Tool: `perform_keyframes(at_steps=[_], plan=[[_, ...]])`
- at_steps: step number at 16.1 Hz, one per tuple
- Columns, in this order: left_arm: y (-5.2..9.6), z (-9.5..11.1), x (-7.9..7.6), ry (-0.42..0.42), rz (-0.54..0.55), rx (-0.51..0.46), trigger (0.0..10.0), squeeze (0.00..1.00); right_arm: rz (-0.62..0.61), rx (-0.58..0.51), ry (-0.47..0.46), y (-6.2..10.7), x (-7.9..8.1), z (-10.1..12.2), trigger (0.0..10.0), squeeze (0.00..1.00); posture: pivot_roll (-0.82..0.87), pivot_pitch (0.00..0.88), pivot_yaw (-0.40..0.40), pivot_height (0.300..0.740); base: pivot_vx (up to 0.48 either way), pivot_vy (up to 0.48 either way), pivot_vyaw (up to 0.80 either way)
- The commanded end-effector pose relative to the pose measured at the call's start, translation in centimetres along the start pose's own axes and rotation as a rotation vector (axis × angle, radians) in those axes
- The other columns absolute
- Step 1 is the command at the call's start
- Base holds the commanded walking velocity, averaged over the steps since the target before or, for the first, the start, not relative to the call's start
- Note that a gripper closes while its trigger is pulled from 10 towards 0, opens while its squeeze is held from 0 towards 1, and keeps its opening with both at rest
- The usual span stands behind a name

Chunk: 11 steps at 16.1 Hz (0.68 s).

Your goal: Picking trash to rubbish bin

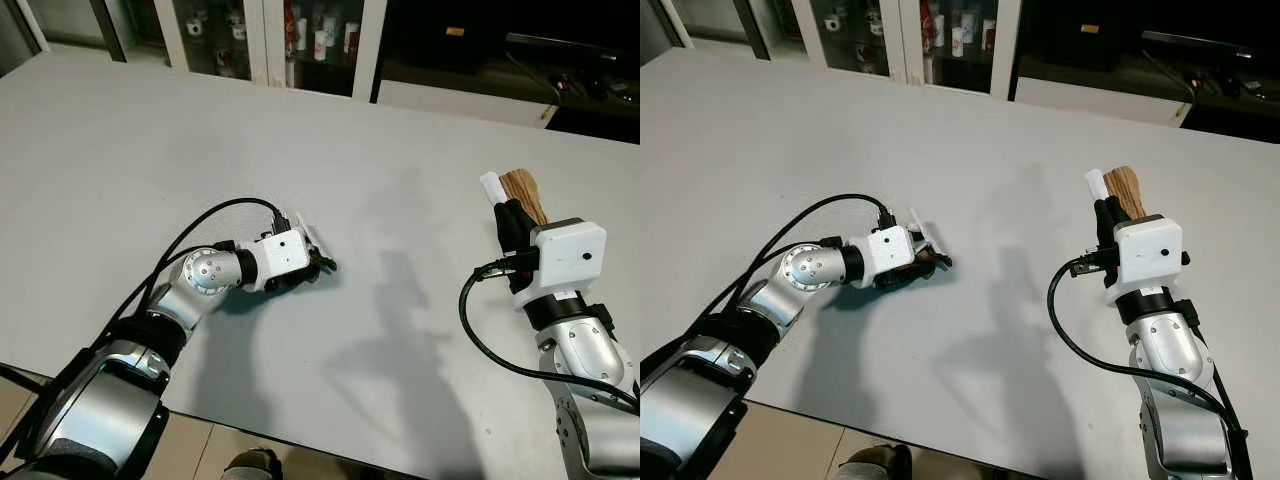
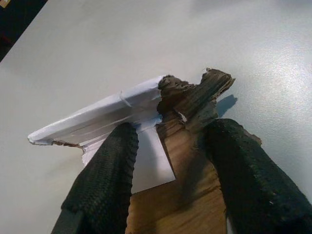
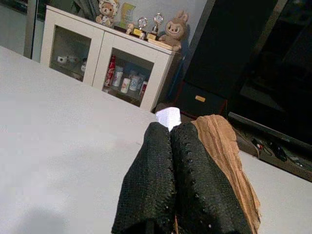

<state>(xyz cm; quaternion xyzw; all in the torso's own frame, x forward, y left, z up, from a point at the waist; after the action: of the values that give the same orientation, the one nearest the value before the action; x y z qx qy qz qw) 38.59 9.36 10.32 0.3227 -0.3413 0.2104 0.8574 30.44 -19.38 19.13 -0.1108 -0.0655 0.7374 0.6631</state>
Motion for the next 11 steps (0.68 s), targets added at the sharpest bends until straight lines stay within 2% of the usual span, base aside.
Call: perform_keyframes(at_steps=[1, 8, 11], plan=[[0.0, -1.1, -1.7, 0.017, -0.073, 0.045, 0.0, 0.00, -0.021, -0.003, 0.024, 0.1, -0.7, 0.1, 10.0, 0.00, 0.19, 0.119, -0.019, 0.740, 0.000, 0.000, 0.00], [-0.2, -1.0, -1.0, 0.048, 0.000, 0.035, 0.0, 0.00, -0.023, -0.004, 0.032, 0.0, -0.9, 0.2, 10.0, 0.00, 0.18, 0.112, -0.023, 0.740, 0.000, 0.000, 0.00], [-0.2, -1.1, 0.1, 0.043, 0.080, 0.048, 0.0, 0.00, -0.023, -0.007, 0.036, -0.1, -1.0, 0.3, 10.0, 0.00, 0.18, 0.108, -0.028, 0.740, 0.000, 0.000, 0.00]])
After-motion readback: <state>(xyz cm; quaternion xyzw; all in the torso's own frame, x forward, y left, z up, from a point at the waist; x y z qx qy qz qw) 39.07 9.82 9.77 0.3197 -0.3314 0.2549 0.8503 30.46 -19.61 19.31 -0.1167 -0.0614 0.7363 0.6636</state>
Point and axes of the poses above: a point about 5 cm out from each wrist's last joint towards the gripper, its own y axis pointing back from the gripper into the wrist, its own z axis along the axis of the wrist's last joint, x = y × z, the point moved 5 cm from there along -y, pointing out of the wrist towards the gripper, and after that the axes turned 12 degrees about -y, right-handed, at the moved point
